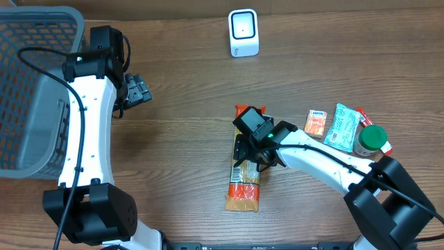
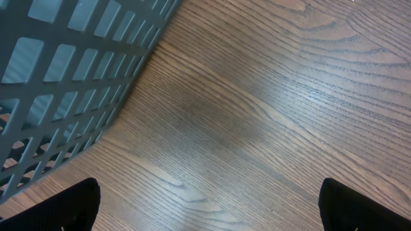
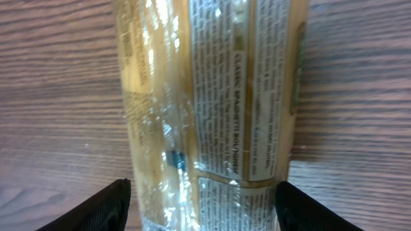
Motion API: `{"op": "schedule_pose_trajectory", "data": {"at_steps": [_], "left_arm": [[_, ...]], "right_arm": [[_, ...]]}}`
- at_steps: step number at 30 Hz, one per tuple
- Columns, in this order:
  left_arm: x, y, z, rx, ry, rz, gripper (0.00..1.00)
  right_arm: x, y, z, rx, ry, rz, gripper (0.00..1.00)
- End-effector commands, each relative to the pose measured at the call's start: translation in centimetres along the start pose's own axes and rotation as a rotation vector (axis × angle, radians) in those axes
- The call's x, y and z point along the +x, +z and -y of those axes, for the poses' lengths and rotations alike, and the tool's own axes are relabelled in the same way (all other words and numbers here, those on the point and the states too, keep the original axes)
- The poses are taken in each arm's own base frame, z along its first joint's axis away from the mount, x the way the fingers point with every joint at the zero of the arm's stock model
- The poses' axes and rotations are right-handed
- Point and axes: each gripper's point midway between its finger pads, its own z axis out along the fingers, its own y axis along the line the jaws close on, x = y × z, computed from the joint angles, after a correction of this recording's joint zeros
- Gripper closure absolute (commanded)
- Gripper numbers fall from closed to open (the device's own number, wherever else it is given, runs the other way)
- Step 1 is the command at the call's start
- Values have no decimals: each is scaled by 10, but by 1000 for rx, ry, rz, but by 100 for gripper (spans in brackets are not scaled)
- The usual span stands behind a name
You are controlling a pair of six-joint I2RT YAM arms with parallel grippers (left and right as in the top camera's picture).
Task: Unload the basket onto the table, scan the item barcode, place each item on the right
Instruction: 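Lower the right gripper and close it on the pasta packet, then lift the pasta packet upright with the right gripper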
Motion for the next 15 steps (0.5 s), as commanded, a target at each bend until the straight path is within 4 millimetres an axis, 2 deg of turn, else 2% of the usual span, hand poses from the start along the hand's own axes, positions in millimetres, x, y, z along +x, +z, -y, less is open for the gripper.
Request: {"op": "schedule_pose_trajectory", "data": {"at_steps": [1,8,10,13,15], "left_arm": [[-4,-4,0,6,17,12,0],[-4,-4,0,6,17,12,0],[-4,-4,0,6,17,12,0],[-4,-4,0,6,17,12,0],[-4,-4,0,6,17,12,0]], "right_arm": [[13,-2,-16,-82,-2,-68,27],[26,-6,-46,-209,-40,-119,27],[26,-5,-47,-198,-49,-103,27],[23,-5,-42,-167,-47,-81,33],[16,-9,-40,-148,-38,-64,33]]}}
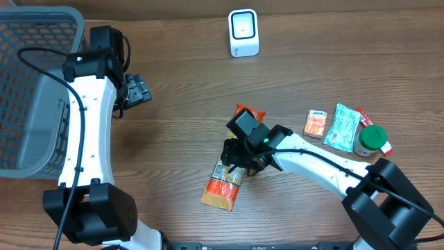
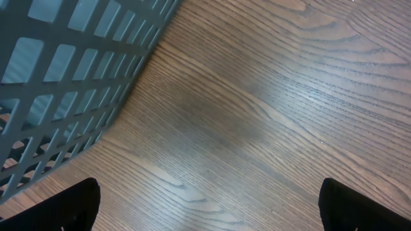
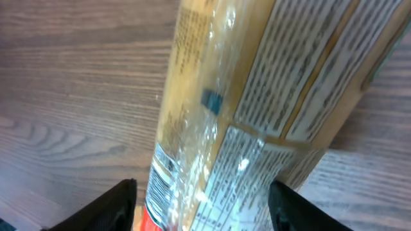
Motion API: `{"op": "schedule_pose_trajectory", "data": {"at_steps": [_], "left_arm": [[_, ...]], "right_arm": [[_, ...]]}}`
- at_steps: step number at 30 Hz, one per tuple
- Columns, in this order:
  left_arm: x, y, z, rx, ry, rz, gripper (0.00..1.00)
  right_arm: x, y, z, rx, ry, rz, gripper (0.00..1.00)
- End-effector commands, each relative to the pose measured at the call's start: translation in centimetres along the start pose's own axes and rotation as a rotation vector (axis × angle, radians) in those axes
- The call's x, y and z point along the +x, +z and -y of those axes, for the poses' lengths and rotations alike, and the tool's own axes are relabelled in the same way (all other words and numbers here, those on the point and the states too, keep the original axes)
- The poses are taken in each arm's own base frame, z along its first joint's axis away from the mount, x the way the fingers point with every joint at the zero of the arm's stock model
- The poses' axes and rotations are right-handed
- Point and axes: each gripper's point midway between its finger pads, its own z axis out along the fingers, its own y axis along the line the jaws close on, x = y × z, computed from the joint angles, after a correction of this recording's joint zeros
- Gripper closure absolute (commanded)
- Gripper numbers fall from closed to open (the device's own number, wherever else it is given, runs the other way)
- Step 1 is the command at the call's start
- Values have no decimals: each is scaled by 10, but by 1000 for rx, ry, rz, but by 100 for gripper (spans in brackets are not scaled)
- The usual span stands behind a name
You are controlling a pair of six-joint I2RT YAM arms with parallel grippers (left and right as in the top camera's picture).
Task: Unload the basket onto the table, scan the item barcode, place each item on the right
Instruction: 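Lift the pasta packet upright with the right gripper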
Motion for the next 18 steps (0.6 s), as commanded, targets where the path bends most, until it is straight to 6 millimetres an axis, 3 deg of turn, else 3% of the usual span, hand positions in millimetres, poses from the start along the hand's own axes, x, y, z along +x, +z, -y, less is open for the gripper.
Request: {"op": "schedule_pose_trajectory", "data": {"at_steps": [1,6,9,13,18], "left_arm": [[-4,-4,0,6,17,12,0],[-4,-4,0,6,17,11,0],[-4,-4,0,6,17,12,0],[-4,-4,0,6,17,11,0],[-4,-4,0,5,17,12,0]], "right_arm": [[-13,-12,-1,30,11,50,33],[-44,-39,-3,127,31,181,23],[-52,-43,0,144,93,228,18],[-49,-30,15,216,165,263,7],[-40,2,23,276,180,260,5]]}}
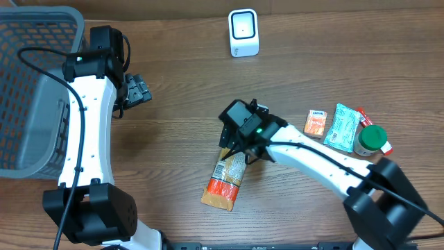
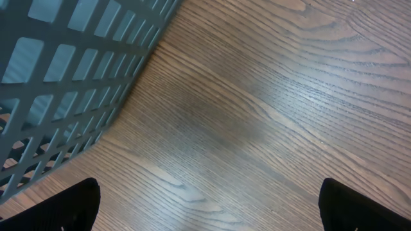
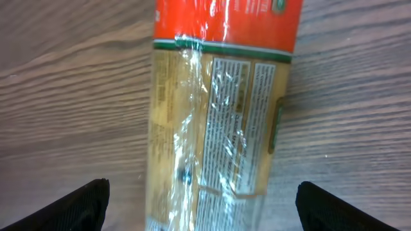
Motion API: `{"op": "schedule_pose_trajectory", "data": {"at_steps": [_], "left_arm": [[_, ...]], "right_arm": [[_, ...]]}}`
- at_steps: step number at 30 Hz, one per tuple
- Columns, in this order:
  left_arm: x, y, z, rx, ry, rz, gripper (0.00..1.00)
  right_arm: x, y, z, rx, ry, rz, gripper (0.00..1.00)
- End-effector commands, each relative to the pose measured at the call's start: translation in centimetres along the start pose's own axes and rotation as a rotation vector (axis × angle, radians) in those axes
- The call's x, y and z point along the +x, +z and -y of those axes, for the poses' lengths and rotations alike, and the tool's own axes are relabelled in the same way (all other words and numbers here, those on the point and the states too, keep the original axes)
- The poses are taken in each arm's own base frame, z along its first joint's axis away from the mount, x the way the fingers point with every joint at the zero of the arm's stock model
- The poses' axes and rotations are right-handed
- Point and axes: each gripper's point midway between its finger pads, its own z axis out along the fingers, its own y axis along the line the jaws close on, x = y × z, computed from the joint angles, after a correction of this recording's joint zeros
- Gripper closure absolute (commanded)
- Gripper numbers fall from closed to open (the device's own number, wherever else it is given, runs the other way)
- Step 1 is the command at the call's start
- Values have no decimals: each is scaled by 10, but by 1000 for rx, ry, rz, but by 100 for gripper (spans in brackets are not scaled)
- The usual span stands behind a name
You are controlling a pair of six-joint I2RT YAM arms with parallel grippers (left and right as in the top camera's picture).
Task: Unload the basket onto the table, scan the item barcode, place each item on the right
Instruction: 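Lift the pasta packet upright with the right gripper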
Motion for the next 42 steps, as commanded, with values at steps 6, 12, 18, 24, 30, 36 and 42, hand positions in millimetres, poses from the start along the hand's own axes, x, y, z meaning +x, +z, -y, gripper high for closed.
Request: {"op": "schedule_pose_trajectory", "data": {"at_steps": [6,12,18,24,30,36,42], "left_arm": [[-4,-4,0,6,17,12,0],[-4,-4,0,6,17,12,0],[-4,-4,0,6,17,12,0],[-4,-4,0,6,17,12,0],[-4,-4,0,6,17,12,0],[-4,-4,0,6,17,12,0],[-4,-4,0,6,17,12,0]], "right_arm": [[24,46,16,118,-72,-19,10],[6,34,47,226,-175,-84,11],[-3,26,76,240,-276,-226,9],[-12,18,71,156,-229,-257,8],[-27,21,75,160,-27,-217,9],[-40,26,60,100,-4,-160,14],[-40,24,77,196,-21,-133,22]]}}
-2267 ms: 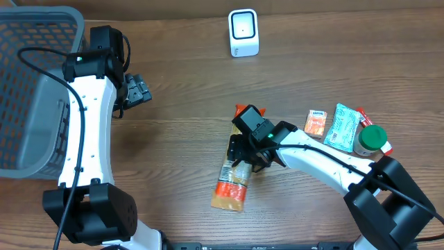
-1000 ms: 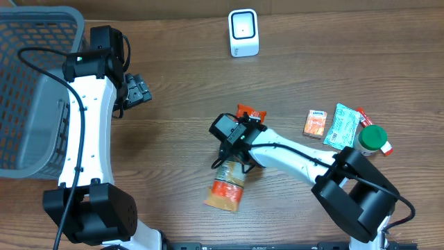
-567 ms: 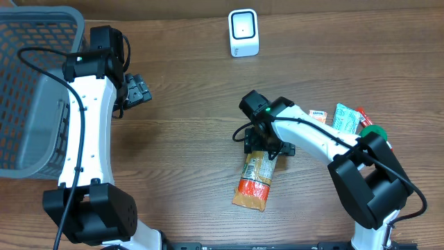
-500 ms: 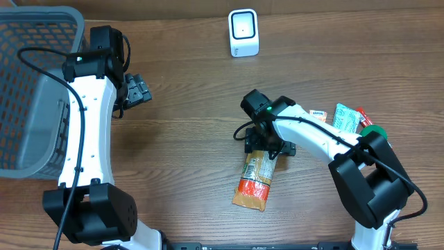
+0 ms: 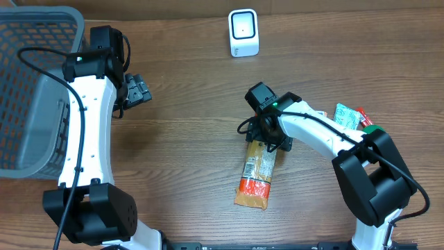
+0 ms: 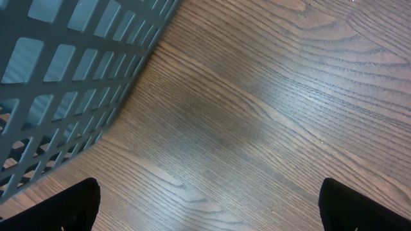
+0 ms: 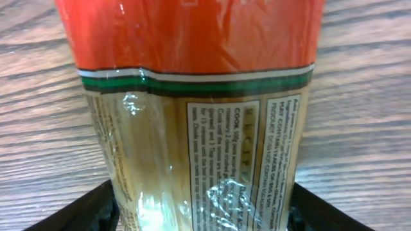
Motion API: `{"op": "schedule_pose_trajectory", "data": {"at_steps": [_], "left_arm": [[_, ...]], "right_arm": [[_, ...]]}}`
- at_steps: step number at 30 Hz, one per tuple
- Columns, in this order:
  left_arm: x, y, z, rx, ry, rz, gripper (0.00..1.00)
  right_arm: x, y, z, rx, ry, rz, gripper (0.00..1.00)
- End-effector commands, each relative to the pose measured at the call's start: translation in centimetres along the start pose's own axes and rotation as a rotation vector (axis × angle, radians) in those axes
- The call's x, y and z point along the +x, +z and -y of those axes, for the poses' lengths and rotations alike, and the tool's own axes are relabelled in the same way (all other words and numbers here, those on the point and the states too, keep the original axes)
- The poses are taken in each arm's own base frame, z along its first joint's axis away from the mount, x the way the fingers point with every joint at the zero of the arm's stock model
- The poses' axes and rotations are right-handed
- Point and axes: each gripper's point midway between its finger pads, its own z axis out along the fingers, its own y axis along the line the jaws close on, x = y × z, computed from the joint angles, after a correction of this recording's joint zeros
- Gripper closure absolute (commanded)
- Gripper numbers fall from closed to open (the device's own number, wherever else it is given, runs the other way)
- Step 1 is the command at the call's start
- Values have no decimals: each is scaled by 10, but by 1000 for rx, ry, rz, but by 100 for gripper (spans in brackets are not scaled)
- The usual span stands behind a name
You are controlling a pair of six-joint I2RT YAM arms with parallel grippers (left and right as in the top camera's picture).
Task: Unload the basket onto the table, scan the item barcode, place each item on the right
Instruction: 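Lift the pasta packet upright with the right gripper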
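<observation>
A long spaghetti packet (image 5: 255,177), clear with red ends, lies flat on the wooden table, its near end pointing toward the front edge. My right gripper (image 5: 268,137) is at its far end. In the right wrist view the packet (image 7: 192,115) fills the frame, and both fingers press against its sides, so the right gripper (image 7: 202,208) is shut on it. The white scanner (image 5: 243,32) stands at the far middle of the table. My left gripper (image 5: 137,92) hangs open beside the basket; the left wrist view shows the left gripper (image 6: 209,205) over bare wood.
A grey mesh basket (image 5: 31,83) fills the far left, and its wall (image 6: 58,70) shows in the left wrist view. At the right, partly behind my right arm, lie a teal packet (image 5: 345,111) and a green-lidded bottle (image 5: 374,133).
The right gripper was wide open over the slanted packet's far end. Now its fingers are against the packet's sides, and the packet lies further right, nearly straight. The left arm has not moved.
The packet first lay straight under my right gripper at mid-table. Then its near end pointed to the left, with the gripper on it. Then the gripper stood open at its far end. Now the gripper is shut on that end and the packet lies further right.
</observation>
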Motion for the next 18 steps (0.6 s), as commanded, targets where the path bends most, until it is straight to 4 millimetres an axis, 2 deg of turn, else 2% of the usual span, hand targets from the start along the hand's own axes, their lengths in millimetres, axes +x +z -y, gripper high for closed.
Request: {"op": "schedule_pose_trajectory", "data": {"at_steps": [1,3,7,10,11,13,14,17,18], "left_arm": [[-4,-4,0,5,17,12,0],[-4,-4,0,6,17,12,0],[-4,-4,0,6,17,12,0],[-4,-4,0,6,17,12,0],[-4,-4,0,6,17,12,0],[-4,-4,0,6,17,12,0],[-4,-4,0,6,17,12,0],[-4,-4,0,6,17,12,0],[-4,-4,0,6,17,12,1]], "right_arm": [[-8,-9,3,38,2,59,23],[-5,-8,0,36,-9,62,26],[2,-2,-4,33,-42,67,53],[2,0,-9,20,-125,76,62],[2,-1,-10,16,-153,77,68],[0,-6,-13,11,-218,84,93],[-3,-12,-14,7,-229,89,96],[-15,-41,-21,-23,-242,124,96],[-24,-64,-29,-55,-283,165,96]]}}
